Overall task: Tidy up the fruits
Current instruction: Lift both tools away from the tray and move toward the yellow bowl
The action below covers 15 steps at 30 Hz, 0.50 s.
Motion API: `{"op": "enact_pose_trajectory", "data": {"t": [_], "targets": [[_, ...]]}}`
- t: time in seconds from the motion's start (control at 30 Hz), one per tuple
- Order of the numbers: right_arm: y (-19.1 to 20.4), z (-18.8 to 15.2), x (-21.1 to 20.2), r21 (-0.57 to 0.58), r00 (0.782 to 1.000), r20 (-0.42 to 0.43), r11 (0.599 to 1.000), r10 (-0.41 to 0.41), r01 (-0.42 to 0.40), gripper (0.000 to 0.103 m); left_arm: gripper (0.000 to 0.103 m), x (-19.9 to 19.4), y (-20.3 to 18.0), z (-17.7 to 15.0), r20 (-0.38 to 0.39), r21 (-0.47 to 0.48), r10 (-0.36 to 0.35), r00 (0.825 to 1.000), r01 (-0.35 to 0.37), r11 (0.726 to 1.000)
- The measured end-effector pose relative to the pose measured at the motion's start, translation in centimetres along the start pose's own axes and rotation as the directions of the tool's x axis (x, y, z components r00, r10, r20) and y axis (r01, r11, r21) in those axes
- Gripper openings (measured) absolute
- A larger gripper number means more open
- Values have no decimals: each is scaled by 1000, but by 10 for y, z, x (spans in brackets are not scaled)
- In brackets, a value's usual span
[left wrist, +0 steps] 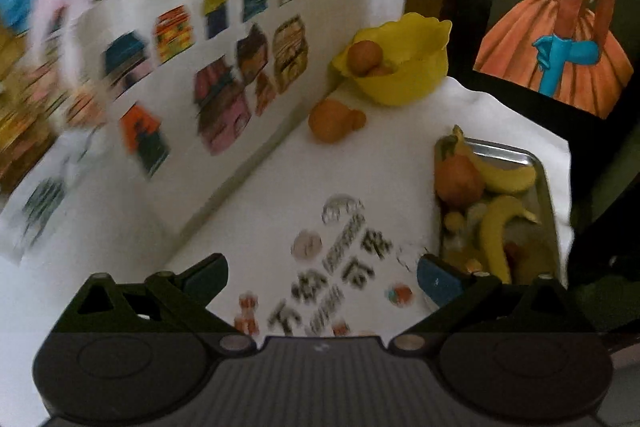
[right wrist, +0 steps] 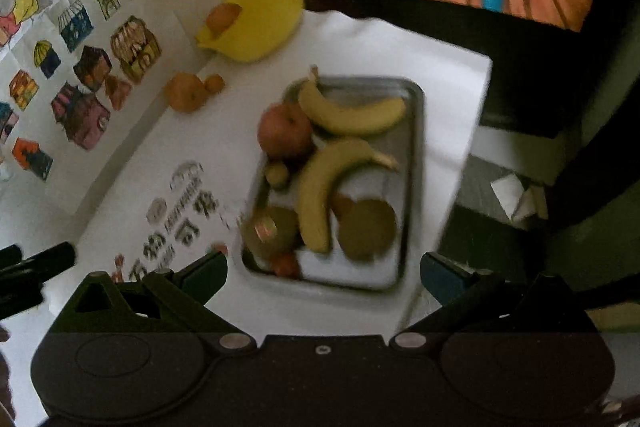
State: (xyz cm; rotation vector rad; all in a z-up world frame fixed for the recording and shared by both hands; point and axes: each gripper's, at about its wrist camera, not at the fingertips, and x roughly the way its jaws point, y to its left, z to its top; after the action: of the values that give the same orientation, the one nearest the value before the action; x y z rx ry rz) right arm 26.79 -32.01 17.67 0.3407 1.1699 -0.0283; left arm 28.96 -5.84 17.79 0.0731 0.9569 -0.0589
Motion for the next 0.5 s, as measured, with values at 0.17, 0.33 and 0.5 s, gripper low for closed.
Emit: {"op": "enact_pose_trajectory", "data": {"t": [0.17, 0.33, 0.5], "targets": [[19, 44, 40, 1, 991, 98, 995, 94, -95, 102, 103, 60, 3, 23, 82, 44, -63, 995, 60, 997], [27, 76, 82, 57, 956, 213, 974, 202, -219, 102, 103, 119, 0, 35, 214, 74, -119, 969, 105, 992], [39, 94, 131, -20, 924, 239, 953, 299, -304, 102, 103, 177, -2, 40, 270, 149, -155, 950, 117, 982]]}}
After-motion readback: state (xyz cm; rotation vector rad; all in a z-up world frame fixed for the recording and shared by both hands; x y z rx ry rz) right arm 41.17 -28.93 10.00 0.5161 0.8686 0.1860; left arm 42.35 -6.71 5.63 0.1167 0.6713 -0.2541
